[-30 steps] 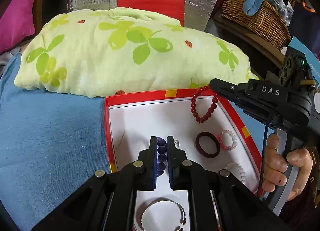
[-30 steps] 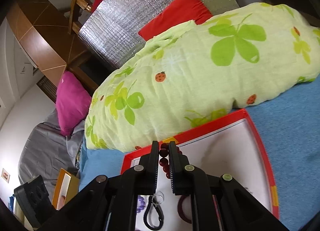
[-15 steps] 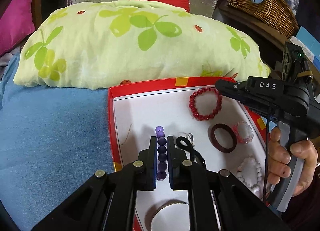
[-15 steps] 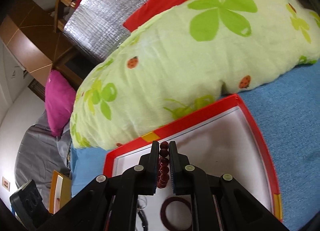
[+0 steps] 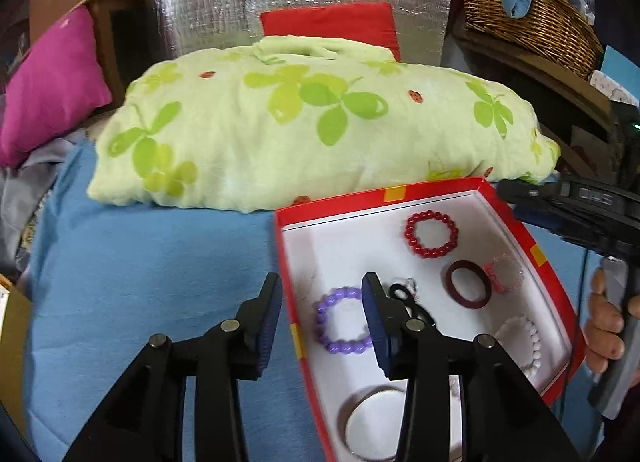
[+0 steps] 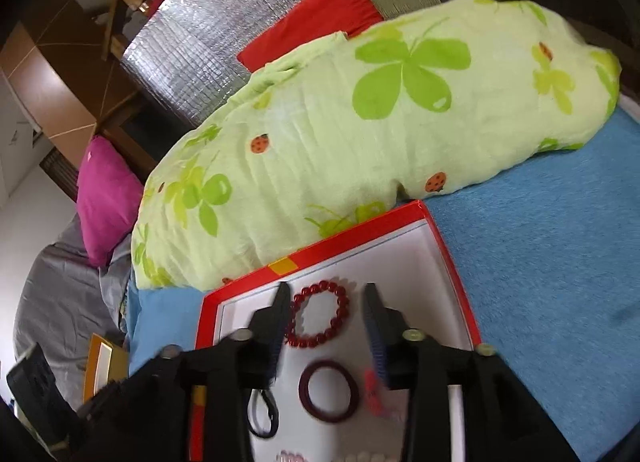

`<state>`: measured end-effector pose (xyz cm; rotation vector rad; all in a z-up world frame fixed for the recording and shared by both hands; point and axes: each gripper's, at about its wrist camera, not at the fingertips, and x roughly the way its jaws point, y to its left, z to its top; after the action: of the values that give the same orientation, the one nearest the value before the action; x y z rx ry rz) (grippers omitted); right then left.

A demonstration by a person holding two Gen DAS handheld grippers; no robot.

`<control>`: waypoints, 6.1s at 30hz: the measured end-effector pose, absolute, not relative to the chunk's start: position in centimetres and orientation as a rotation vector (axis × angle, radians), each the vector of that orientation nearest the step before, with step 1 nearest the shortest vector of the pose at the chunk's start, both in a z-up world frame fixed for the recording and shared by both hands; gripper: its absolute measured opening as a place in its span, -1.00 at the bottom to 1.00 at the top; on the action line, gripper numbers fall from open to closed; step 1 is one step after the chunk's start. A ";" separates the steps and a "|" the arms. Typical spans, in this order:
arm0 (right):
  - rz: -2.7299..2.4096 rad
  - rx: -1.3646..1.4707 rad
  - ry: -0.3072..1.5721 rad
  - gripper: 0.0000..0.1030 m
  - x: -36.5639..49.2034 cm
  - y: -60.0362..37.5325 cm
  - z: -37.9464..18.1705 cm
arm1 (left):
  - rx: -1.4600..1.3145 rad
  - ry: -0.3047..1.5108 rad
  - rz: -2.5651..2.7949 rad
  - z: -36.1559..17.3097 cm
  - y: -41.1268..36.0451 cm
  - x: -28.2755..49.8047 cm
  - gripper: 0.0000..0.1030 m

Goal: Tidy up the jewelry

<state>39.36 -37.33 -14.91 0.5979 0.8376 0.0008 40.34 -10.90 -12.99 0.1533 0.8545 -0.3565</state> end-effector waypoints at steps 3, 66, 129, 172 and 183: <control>-0.008 0.551 0.820 0.13 37.8 -36.9 -14.0 | 0.164 0.854 -0.323 -12.8 -10.0 39.8 -0.12; -0.082 0.158 0.751 0.17 12.7 -30.1 -10.7 | 0.211 0.787 -0.154 -12.2 -7.1 20.1 0.56; -0.075 0.109 0.751 0.19 13.6 -28.5 -10.8 | 0.235 0.724 -0.082 -10.9 -7.5 19.4 0.60; -0.069 0.174 0.733 0.19 13.8 -29.4 -10.4 | 0.210 0.717 -0.112 -11.1 -7.8 19.8 0.60; -0.044 0.143 0.725 0.19 14.4 -27.5 -10.6 | 0.189 0.715 -0.116 -10.6 -6.7 19.6 0.60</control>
<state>14.39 -27.49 -10.60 0.1427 0.7252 -0.0436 19.56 -6.74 -10.61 0.1890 0.7149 -0.1157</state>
